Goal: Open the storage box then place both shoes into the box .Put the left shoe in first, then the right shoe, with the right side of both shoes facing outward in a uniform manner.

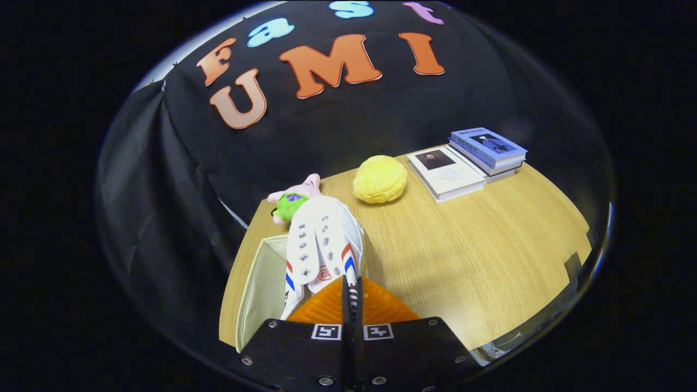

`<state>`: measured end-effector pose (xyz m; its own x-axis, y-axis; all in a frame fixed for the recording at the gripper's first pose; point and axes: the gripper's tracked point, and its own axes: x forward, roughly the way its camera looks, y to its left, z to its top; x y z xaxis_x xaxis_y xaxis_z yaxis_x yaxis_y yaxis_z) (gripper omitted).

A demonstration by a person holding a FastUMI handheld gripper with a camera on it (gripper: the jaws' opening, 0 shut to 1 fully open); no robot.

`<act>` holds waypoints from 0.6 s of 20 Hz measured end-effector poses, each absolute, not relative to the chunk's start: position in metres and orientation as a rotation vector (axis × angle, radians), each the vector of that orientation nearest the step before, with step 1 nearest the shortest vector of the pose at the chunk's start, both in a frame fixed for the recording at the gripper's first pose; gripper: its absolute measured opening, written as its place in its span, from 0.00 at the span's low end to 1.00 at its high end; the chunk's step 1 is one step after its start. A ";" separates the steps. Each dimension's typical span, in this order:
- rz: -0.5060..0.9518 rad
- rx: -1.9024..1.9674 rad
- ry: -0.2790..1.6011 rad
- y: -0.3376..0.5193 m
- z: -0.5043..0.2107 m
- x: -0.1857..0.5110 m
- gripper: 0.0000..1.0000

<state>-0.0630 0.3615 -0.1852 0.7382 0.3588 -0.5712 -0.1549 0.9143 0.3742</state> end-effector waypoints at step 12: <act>0.275 0.266 0.742 0.372 -0.207 -0.085 0.02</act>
